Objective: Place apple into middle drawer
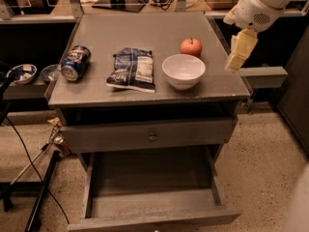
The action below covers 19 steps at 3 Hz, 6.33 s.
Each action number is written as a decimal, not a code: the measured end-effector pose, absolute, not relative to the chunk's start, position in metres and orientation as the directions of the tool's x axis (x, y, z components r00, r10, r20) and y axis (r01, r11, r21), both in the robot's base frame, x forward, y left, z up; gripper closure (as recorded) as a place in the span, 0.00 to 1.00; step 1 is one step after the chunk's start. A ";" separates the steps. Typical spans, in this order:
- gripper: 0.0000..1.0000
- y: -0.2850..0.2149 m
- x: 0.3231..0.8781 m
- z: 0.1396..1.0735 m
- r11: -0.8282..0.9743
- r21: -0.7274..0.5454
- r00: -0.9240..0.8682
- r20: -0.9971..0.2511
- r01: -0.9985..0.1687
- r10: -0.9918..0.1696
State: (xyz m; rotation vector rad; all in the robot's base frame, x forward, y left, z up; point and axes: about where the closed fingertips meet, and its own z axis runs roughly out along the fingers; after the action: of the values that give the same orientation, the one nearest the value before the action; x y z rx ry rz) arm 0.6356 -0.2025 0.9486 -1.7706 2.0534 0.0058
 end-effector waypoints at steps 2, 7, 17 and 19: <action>0.00 -0.188 0.693 0.935 0.162 -0.283 -0.061 -0.334 -0.945 -0.940; 0.00 -0.172 0.753 0.919 0.210 -0.303 -0.084 -0.381 -0.930 -0.921; 0.00 -0.189 0.772 0.944 0.368 -0.365 -0.211 -0.404 -0.855 -0.890; 0.00 -0.209 0.777 0.939 0.423 -0.376 -0.282 -0.374 -0.824 -0.883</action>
Offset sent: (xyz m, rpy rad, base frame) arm 0.0768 0.0094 -0.0092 0.0061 0.0282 0.0537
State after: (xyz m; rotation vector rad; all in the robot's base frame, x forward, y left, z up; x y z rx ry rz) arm 0.7770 -0.2089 0.9390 -1.4394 2.1522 -0.1466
